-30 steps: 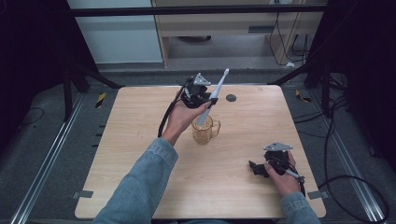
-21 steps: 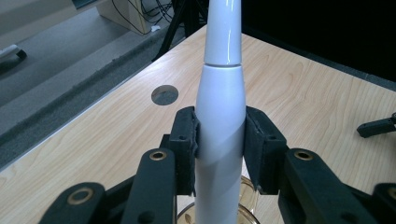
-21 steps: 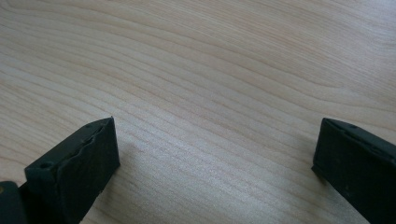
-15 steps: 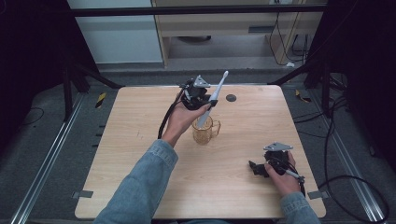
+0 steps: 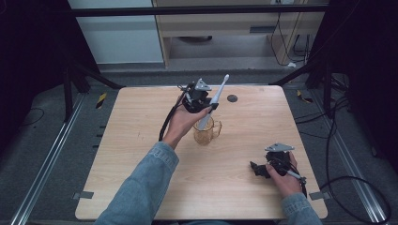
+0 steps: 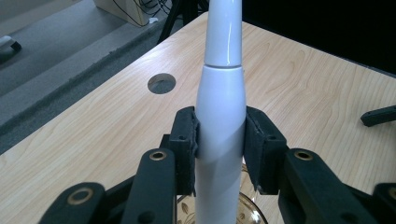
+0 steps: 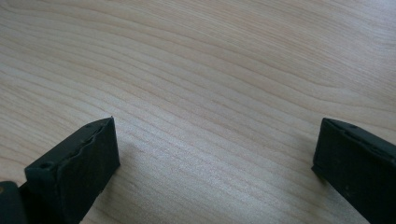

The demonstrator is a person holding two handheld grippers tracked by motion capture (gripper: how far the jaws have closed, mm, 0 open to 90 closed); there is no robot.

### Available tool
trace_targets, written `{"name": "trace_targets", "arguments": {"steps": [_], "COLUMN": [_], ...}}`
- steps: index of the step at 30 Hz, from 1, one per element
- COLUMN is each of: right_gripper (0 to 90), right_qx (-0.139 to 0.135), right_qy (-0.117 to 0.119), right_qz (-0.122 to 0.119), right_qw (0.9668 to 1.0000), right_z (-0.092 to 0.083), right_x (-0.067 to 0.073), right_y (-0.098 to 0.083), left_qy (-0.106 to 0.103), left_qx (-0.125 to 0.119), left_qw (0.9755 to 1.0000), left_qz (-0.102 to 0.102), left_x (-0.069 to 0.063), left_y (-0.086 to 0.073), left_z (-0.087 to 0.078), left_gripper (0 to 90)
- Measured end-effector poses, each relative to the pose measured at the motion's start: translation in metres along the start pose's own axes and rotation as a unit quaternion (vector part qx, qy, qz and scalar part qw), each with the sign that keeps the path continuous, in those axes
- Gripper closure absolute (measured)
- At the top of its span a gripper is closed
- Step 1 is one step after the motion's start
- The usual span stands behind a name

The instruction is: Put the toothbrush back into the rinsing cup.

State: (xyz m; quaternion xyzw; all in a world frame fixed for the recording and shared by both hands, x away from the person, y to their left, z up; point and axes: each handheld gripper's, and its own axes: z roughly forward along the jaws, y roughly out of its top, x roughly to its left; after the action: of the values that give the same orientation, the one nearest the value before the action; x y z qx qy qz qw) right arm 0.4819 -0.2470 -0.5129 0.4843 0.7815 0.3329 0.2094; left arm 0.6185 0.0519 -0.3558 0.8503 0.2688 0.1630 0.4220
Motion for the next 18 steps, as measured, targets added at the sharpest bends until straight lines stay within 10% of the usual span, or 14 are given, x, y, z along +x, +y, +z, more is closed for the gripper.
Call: {"name": "trace_targets", "arguments": {"steps": [18], "right_gripper": [0.3], "right_qx": [0.001], "right_qy": [0.0], "right_qz": [0.001], "right_qw": [1.0], "right_z": [0.0], "right_x": [0.0], "right_y": [0.0], "left_qy": [-0.004], "left_qx": [0.011], "left_qw": [0.9999], "left_qz": [-0.002], "left_x": [0.0], "left_y": [-0.012], "left_z": [0.005], "left_gripper": [66.3]}}
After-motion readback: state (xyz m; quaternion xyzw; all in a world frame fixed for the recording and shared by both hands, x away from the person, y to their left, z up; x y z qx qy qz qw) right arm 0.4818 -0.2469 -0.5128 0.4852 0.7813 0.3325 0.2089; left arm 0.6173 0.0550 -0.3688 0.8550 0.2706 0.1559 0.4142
